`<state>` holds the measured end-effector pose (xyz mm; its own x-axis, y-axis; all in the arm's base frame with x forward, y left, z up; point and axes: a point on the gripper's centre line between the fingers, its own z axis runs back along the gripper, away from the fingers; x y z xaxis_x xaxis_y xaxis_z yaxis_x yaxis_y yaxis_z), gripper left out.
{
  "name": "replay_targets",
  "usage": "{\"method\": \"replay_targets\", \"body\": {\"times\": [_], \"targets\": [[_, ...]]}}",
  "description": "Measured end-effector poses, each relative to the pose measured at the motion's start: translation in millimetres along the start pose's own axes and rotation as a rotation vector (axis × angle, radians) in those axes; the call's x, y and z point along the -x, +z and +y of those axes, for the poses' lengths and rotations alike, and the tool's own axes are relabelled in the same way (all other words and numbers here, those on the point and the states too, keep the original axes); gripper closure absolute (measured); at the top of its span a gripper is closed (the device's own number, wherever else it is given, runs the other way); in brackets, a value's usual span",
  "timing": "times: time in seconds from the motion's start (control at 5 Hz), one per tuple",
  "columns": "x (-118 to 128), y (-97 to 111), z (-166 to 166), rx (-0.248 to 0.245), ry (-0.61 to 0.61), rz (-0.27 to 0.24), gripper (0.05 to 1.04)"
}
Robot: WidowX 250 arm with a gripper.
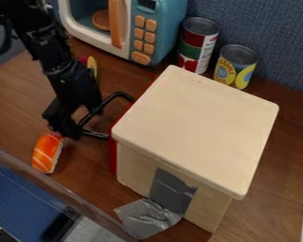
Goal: Close the drawer
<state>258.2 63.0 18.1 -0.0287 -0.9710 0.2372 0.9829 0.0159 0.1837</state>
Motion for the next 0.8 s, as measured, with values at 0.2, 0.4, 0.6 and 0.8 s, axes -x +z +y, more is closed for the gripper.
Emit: {"method": "replay_targets", "body": {"times": [0.2, 0.4, 0.6, 0.8], "targets": [[-11.0, 5.8, 2.4, -0.016, -0.016, -0.011, 0.083], [-14.2, 5.6, 2.0, -0.013, -0.003, -0.023, 0.083], [-17.9, 7.3, 2.2, -0.004, 0.006, -0.050, 0.083], [-14.0, 10.8, 2.1, 0.004, 0.014, -0.054, 0.083]]}}
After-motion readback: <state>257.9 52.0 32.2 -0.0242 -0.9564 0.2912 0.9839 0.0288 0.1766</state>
